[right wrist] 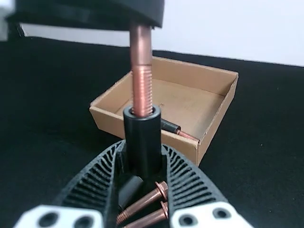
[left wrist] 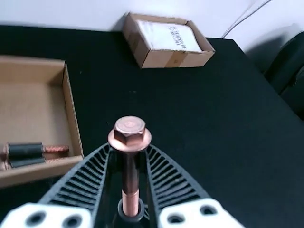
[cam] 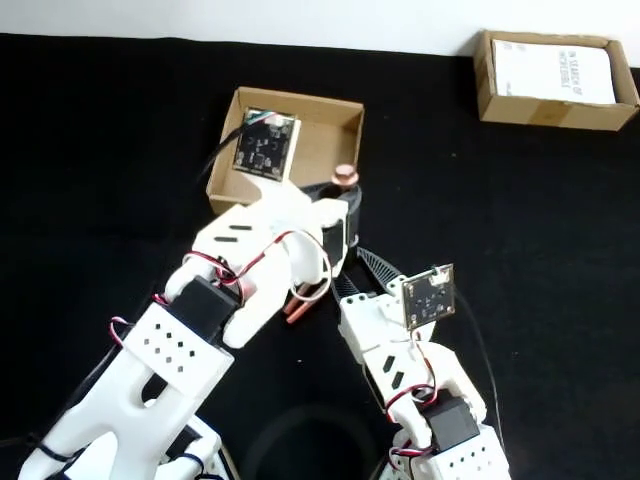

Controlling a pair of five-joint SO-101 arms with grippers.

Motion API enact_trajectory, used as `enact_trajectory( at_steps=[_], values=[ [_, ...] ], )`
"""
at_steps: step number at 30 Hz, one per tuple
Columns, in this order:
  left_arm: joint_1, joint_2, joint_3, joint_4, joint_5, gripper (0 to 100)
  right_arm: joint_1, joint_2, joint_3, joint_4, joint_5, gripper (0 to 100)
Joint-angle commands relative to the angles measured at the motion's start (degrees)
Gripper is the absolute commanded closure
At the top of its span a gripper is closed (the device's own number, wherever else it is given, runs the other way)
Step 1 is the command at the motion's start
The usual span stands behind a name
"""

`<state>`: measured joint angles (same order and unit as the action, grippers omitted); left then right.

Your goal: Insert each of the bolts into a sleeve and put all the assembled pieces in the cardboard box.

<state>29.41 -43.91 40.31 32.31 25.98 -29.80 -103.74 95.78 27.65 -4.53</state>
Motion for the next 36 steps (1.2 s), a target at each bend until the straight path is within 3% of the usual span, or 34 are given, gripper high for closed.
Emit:
enact_trajectory(
  at_steps=[1,6,14,20,23,32,36],
  values=[
    [1.1,-0.31,1.36,-0.79,2.11,99,-0.48,-1.1,6.37,-1.45,0.09,99.2],
    [0.92,-0.4,4.44,-0.62,2.11,99,-0.4,-1.01,6.37,-1.45,0.09,99.2],
    [1.98,-0.4,-2.33,7.91,2.11,98,-0.31,-0.92,7.6,-1.36,0.0,99.2],
    [1.98,-0.4,-10.07,21.01,2.46,78,-0.31,-1.01,7.6,-1.36,-0.09,99.2],
    [1.98,-0.4,-12.88,26.37,2.46,73,-0.31,-1.01,7.6,-1.36,-0.09,99.2],
    [1.1,-1.27,-25.8,39.91,2.02,73,0.48,-0.75,7.43,-1.1,-0.26,99.2],
    [-6.73,-6.2,-31.25,41.49,1.93,84,2.51,-0.66,-2.07,5.76,-4.66,99.2]
  ],
)
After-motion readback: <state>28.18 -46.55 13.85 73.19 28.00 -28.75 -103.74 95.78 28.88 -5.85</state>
